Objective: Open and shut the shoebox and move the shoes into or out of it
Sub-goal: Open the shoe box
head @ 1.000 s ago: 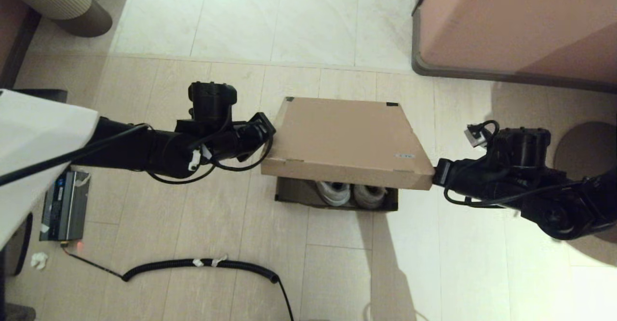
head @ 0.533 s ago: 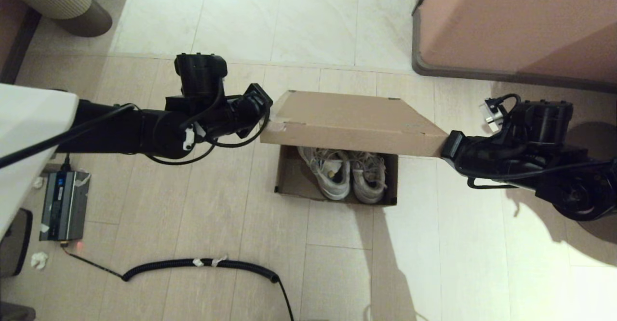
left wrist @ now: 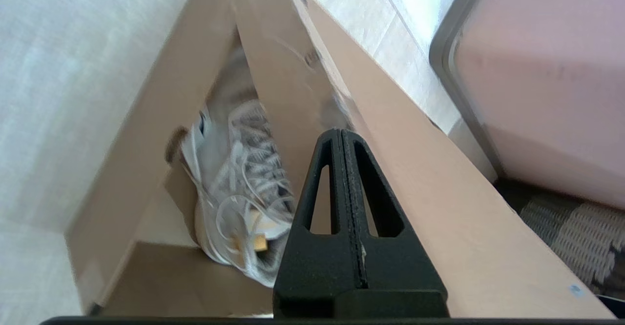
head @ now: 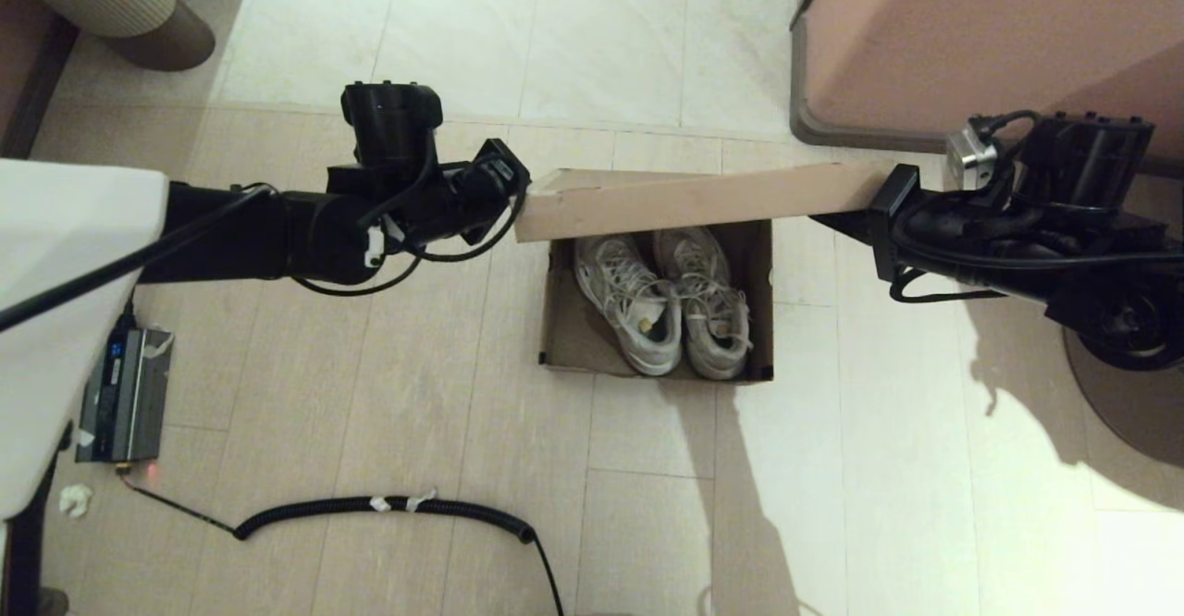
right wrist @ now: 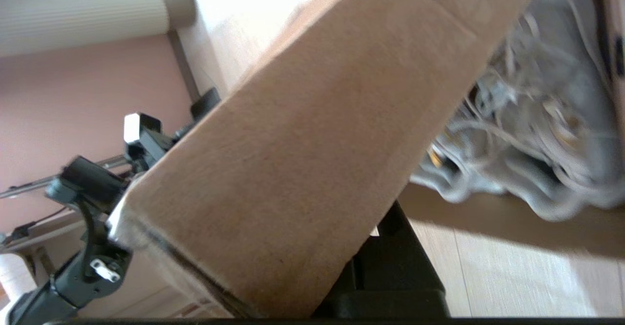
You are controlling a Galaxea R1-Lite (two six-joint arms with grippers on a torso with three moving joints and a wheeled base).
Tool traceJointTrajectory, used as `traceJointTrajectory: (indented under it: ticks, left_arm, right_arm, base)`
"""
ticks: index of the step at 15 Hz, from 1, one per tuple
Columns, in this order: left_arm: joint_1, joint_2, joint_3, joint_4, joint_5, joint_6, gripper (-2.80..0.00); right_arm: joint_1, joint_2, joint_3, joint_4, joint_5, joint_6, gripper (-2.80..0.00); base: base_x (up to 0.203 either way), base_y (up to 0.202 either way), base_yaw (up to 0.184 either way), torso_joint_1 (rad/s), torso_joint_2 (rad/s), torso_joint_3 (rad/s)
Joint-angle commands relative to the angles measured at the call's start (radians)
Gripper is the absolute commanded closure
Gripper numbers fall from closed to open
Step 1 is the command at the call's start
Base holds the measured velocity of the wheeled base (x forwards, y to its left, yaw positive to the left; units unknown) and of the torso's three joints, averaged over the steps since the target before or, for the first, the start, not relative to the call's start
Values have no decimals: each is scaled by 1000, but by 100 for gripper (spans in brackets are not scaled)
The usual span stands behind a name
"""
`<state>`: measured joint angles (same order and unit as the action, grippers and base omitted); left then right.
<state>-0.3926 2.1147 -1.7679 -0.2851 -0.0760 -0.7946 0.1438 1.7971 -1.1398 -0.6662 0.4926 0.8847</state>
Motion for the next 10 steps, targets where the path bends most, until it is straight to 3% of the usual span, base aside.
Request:
traceJointTrajectory:
  ticks: [1,6,10]
  left_arm:
    - [15,-5,-1,-2,5,-5,0]
    - [81,-47,-22,4,7,-3,0]
    - [76,-152,37,111,-3,-3,0]
  right_arm:
    - [-2,27,-41,-3,2,5,0]
    - [-1,50,-112,23,29,4,0]
    - [0,97,-212,23,36,3,0]
  base:
    - [0,0,0,0,0,0]
    - [0,0,0,0,0,0]
    - [0,0,0,0,0,0]
